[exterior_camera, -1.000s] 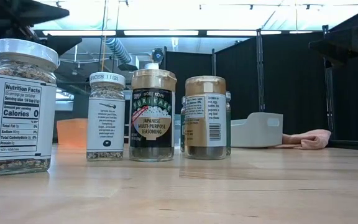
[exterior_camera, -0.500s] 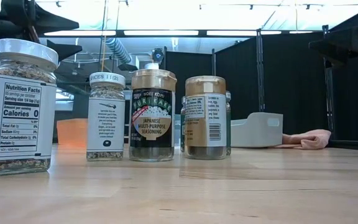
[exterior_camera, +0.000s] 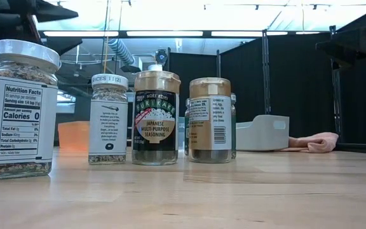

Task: Sort spices by type
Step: Put the top white seasoning bottle into the transparent bin

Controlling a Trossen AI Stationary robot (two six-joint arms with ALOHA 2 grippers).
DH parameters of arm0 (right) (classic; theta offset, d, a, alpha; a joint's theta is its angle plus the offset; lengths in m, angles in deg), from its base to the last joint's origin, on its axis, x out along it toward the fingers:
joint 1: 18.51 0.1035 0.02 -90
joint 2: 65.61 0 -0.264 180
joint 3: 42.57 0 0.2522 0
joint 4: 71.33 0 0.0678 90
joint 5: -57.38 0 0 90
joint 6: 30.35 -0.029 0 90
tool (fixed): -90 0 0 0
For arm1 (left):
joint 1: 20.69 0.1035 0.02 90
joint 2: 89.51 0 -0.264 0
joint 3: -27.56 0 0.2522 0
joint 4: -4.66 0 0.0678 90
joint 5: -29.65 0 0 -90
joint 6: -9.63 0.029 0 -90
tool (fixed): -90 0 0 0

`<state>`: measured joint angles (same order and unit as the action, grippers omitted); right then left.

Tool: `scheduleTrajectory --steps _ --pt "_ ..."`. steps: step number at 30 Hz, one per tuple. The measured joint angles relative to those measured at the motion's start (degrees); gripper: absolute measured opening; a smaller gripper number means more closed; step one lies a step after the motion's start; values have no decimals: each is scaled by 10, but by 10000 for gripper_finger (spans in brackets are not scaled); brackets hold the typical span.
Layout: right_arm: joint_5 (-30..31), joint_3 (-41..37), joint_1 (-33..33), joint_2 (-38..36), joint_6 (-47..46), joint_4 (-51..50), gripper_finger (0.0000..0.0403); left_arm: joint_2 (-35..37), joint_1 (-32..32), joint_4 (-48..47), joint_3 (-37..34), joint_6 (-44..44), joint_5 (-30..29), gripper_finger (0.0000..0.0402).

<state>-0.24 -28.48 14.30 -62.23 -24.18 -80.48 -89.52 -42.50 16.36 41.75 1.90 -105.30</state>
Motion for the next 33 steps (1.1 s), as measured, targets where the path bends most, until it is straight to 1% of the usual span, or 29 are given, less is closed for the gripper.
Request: scheduleTrajectory --steps 5,12,19,23,25,27,28,29,33 --pt "0 0 0 0 0 0 190 0 0 38 0 0 0 328" --pt "0 0 0 0 0 0 190 0 0 36 0 -6 1 328" --pt "0 0 0 0 0 0 190 0 0 39 0 -122 50 328" --pt "0 0 0 0 0 0 190 0 0 39 0 -141 64 328" --pt "0 0 0 0 0 0 190 0 0 45 0 -138 56 328" --pt "0 0 0 0 0 0 190 0 0 63 1 -148 24 328" --pt "0 0 0 0 0 0 190 0 1 69 4 -159 19 328" --pt "0 0 0 0 0 0 190 0 1 71 12 -169 24 328" --pt "0 0 0 0 0 0 190 -6 1 71 72 -181 83 328"
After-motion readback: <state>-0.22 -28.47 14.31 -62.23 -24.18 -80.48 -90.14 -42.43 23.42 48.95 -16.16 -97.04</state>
